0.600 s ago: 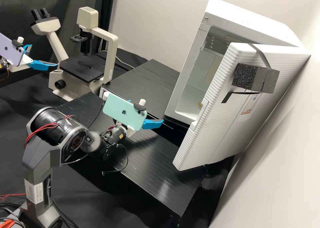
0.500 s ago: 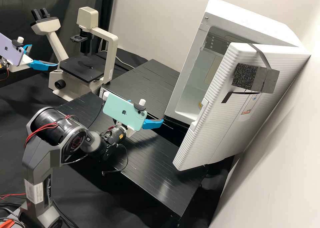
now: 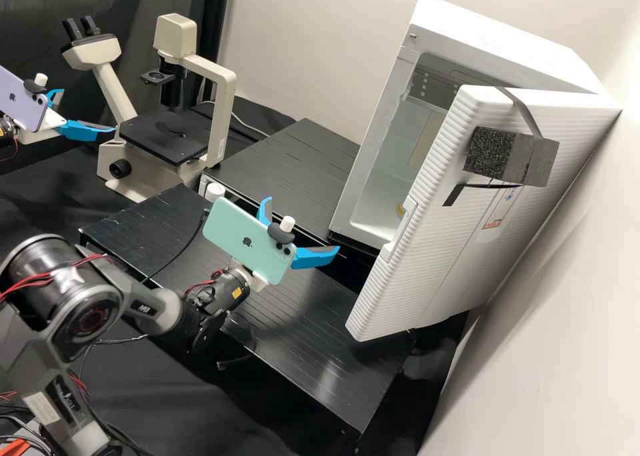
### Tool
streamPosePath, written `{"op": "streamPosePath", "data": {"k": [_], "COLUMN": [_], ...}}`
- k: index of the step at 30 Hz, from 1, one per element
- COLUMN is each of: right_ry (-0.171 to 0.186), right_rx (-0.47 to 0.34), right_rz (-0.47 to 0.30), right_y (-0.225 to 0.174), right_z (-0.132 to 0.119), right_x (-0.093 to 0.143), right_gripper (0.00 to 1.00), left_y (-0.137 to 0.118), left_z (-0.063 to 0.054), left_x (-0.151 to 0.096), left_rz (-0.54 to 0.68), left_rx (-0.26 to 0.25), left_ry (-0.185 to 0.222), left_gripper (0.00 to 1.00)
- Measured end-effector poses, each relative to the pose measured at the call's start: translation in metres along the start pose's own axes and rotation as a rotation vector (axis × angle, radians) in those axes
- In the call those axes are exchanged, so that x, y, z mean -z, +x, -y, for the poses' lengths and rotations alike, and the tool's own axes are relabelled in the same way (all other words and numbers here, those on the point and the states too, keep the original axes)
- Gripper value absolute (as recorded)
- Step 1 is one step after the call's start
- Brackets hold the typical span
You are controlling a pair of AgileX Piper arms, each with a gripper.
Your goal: Close the incubator door.
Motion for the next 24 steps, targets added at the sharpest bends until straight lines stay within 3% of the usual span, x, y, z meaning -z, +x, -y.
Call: {"op": "streamPosePath", "data": {"k": [6, 8, 12, 18, 24], "right_ry": [0.010, 0.003, 0.022, 0.036, 0.074], "right_rx": [-0.145, -0.183, -0.238, -0.298, -0.274], "right_rz": [-0.044, -0.045, -0.023, 0.036, 0.110], "right_y": [-0.041, -0.052, -0.068, -0.076, -0.067], "right_z": [-0.030, -0.039, -0.055, -0.068, -0.068], "right_x": [0.000, 0.000, -0.004, -0.015, -0.036], "right_gripper": [1.00, 1.00, 1.00, 1.00, 1.00], "left_y": [0.000, 0.000, 0.000, 0.000, 0.000], "left_z": [0.000, 0.000, 0.000, 0.000, 0.000], "left_x": [0.000, 0.000, 0.000, 0.000, 0.000], "left_rz": [0.000, 0.000, 0.000, 0.000, 0.000], "left_rx": [0.000, 0.000, 0.000, 0.000, 0.000], "left_ry": [0.000, 0.000, 0.000, 0.000, 0.000], "left_gripper": [1.00, 1.00, 1.00, 1.00, 1.00]}}
